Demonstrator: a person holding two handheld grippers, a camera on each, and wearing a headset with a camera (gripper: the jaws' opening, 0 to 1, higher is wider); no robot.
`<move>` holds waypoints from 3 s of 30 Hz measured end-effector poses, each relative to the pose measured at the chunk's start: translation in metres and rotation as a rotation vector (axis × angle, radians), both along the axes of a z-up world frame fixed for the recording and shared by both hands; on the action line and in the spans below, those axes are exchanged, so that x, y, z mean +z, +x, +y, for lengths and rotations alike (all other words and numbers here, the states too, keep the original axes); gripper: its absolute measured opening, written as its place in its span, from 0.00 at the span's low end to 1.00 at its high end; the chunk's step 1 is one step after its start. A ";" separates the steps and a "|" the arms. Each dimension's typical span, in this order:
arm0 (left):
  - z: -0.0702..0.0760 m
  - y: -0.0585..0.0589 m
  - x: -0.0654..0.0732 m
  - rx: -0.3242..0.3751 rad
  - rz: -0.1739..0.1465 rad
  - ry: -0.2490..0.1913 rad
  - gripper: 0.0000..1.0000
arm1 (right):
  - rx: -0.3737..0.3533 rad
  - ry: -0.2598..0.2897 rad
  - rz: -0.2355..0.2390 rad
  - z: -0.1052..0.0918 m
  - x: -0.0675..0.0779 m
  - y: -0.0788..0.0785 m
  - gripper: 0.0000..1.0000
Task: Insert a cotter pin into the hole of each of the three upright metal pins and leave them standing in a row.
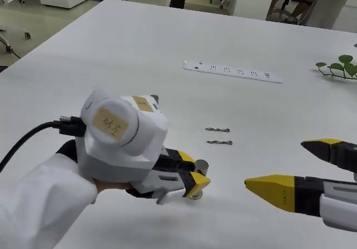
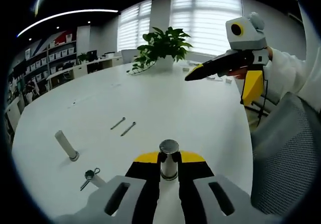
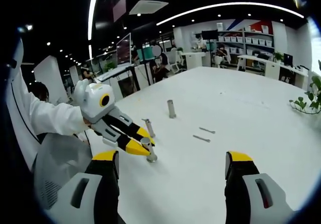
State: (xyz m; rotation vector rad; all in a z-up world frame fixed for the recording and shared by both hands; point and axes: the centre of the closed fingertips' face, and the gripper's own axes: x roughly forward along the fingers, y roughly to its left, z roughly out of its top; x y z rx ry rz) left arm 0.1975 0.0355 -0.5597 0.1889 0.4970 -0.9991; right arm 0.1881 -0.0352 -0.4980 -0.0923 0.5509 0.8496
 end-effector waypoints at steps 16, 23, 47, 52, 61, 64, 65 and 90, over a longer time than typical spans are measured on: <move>-0.007 -0.001 -0.009 -0.017 -0.013 0.020 0.09 | 0.034 -0.027 0.036 0.003 -0.008 -0.011 0.92; -0.005 -0.001 -0.013 -0.017 -0.013 0.030 0.09 | 0.049 -0.047 0.059 0.004 -0.014 -0.016 0.94; -0.005 -0.004 -0.013 -0.011 -0.030 0.041 0.10 | 0.038 -0.040 0.081 0.005 -0.017 -0.020 0.98; -0.006 -0.006 -0.002 -0.026 -0.041 0.021 0.20 | 0.038 -0.034 0.080 0.006 -0.015 -0.019 0.98; -0.005 -0.024 0.027 -0.111 -0.069 -0.030 0.61 | 0.053 -0.038 0.077 0.007 -0.014 -0.019 0.98; -0.002 -0.032 0.030 -0.139 -0.068 -0.023 0.72 | 0.053 -0.036 0.079 0.007 -0.014 -0.019 0.97; 0.000 -0.034 0.030 -0.142 -0.066 -0.020 0.77 | 0.053 -0.034 0.078 0.007 -0.014 -0.019 0.97; 0.067 -0.057 0.031 0.036 0.033 -0.042 0.99 | 0.074 -0.100 0.056 -0.007 -0.012 0.001 0.93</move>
